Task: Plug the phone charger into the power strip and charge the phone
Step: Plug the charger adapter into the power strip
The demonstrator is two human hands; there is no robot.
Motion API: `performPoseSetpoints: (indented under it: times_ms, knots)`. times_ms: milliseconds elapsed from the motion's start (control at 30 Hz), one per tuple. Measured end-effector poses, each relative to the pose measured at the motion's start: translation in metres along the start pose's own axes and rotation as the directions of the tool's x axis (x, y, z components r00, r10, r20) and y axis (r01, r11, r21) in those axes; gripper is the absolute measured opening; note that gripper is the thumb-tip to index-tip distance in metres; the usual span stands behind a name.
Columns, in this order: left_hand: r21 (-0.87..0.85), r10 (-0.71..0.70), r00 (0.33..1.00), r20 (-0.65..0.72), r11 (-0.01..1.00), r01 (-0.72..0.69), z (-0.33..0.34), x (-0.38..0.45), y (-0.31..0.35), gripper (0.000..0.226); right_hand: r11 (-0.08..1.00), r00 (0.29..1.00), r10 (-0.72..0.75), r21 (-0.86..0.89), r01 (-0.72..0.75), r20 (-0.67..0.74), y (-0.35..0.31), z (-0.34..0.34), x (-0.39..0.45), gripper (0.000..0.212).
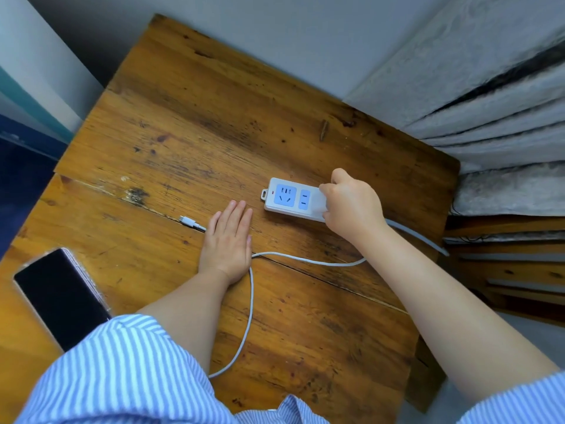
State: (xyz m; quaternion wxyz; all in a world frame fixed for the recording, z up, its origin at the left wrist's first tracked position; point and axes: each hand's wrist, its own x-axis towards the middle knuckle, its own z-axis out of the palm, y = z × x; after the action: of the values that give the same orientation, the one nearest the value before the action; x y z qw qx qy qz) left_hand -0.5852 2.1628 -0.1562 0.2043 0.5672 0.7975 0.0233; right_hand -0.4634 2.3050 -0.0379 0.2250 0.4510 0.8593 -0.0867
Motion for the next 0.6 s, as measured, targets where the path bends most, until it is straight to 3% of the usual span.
performPoseSetpoints:
  times_ms: [300,600]
  knots:
    - [0.006,-0.002,1.000,0.014,1.000,0.002,-0.001,0.000,0.002,0.054,0.996,0.995,-0.014,-0.084,0.022,0.101,-0.013,-0.002,0.012,0.036]
    - [0.001,0.009,1.000,-0.005,1.000,-0.009,0.000,0.000,0.001,0.055,0.994,0.998,0.024,-0.110,-0.017,0.061,-0.018,0.001,0.010,0.040]
